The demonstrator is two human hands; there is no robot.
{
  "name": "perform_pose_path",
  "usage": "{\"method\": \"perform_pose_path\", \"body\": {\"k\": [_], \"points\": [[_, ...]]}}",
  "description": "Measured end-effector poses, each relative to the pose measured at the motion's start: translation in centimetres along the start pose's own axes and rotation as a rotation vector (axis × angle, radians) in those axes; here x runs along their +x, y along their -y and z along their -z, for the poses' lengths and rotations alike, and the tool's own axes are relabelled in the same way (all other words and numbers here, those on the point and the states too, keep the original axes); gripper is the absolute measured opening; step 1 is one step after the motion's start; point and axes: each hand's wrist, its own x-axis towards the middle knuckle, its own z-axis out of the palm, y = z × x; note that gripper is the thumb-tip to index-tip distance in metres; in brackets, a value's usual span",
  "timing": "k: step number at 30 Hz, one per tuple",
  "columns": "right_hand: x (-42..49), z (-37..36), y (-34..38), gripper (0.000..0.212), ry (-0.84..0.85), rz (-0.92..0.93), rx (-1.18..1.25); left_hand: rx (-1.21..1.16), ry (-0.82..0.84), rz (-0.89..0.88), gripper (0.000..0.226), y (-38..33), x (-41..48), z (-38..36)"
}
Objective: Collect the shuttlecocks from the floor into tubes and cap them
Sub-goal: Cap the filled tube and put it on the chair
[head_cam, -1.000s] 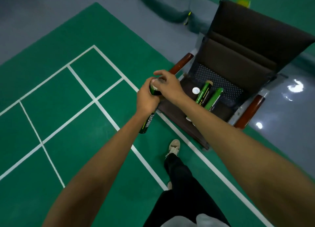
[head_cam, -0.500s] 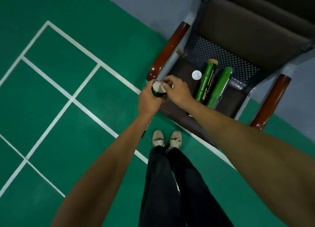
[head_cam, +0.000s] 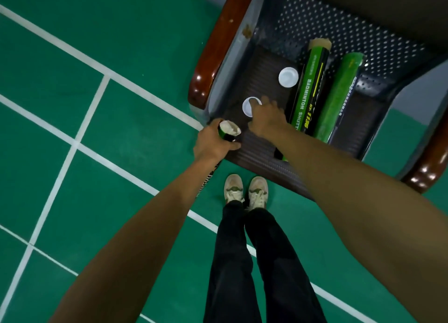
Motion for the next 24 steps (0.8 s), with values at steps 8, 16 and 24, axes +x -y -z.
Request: {"method": "perform_pose_path", "body": {"k": [8, 16, 24], "points": [[5.9, -4.7, -1.3, 0.081, 0.022, 0.077, -0.100, -0.024, 0.006, -0.012, 0.074, 1.7, 5.2, -3.1], [4.4, -6.5, -1.5, 0.075, 0.058, 0.108, -0.091, -0.016, 0.026, -0.008, 0.078, 1.8, 5.5, -3.4], [3.2, -5.6, -2.2, 0.058, -0.187, -0.115, 0.649, 0.013, 0.001, -0.081, 0.068, -0.2, 5.3, -2.2]]}}
